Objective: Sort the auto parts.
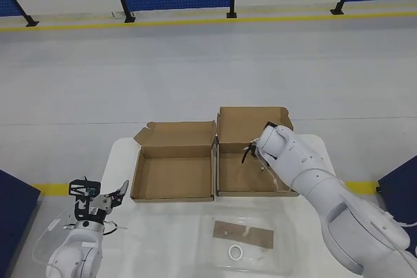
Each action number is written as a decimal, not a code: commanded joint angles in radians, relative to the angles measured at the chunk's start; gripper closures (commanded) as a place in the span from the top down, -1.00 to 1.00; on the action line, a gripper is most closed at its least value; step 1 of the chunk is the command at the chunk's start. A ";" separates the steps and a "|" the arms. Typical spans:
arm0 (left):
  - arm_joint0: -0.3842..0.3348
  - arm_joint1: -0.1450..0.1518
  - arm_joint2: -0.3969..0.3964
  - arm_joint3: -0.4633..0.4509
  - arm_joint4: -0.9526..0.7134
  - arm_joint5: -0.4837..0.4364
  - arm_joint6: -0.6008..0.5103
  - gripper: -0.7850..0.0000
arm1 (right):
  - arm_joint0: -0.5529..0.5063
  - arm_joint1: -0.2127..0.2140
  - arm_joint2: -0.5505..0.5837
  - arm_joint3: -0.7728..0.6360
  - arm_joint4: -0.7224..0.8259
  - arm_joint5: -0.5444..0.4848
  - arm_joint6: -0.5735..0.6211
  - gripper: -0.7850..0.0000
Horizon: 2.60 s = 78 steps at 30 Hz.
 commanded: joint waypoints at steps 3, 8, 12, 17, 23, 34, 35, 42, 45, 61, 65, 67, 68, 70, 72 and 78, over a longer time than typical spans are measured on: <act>0.000 0.000 0.000 0.000 0.000 0.000 0.000 1.00 | -0.001 0.008 0.007 -0.022 -0.004 -0.011 0.016 1.00; 0.000 0.000 0.000 0.000 0.000 0.000 0.000 1.00 | -0.001 0.008 0.007 -0.022 -0.004 -0.011 0.016 1.00; 0.000 0.000 0.000 0.000 0.000 0.000 0.000 1.00 | -0.001 0.008 0.007 -0.022 -0.004 -0.011 0.016 1.00; 0.000 0.000 0.000 0.000 0.000 0.000 0.000 1.00 | -0.002 0.008 0.005 -0.031 -0.009 -0.020 0.010 1.00; 0.000 0.000 0.000 0.000 0.000 0.000 0.000 1.00 | 0.000 0.038 -0.028 -0.176 -0.164 -0.054 0.094 1.00; 0.000 0.000 0.000 0.000 0.000 0.000 0.000 1.00 | -0.069 0.183 0.009 -0.612 -0.442 -0.147 0.443 1.00; 0.000 0.000 0.000 0.000 0.000 0.000 0.000 1.00 | -0.069 0.183 0.009 -0.612 -0.442 -0.147 0.443 1.00; 0.000 0.000 0.000 0.000 0.000 0.000 0.000 1.00 | -0.069 0.183 0.009 -0.612 -0.442 -0.147 0.443 1.00; 0.000 0.000 0.000 0.000 0.000 0.000 0.000 1.00 | -0.072 0.182 0.008 -0.624 -0.439 -0.164 0.439 1.00; 0.000 0.000 0.000 0.000 0.000 0.000 0.000 1.00 | -0.191 0.291 0.123 -1.010 -0.486 -0.671 0.770 1.00; 0.000 0.000 0.000 0.000 0.000 0.000 0.000 1.00 | -0.191 0.291 0.123 -1.010 -0.486 -0.671 0.770 1.00; 0.000 0.000 0.000 0.000 0.000 0.000 0.000 1.00 | -0.191 0.291 0.123 -1.010 -0.486 -0.671 0.770 1.00; 0.000 0.000 0.000 0.000 0.000 0.000 0.000 1.00 | -0.191 0.291 0.123 -1.010 -0.486 -0.671 0.770 1.00; 0.000 0.000 0.000 0.000 0.000 0.000 0.000 1.00 | -0.204 0.290 0.110 -1.033 -0.492 -0.707 0.755 1.00; 0.000 0.000 0.000 0.000 0.000 0.000 0.000 1.00 | -0.219 0.291 0.093 -1.068 -0.481 -0.792 0.765 1.00; 0.000 0.000 0.000 0.000 0.000 0.000 0.000 1.00 | -0.229 0.302 0.026 -1.116 -0.478 -0.982 0.824 1.00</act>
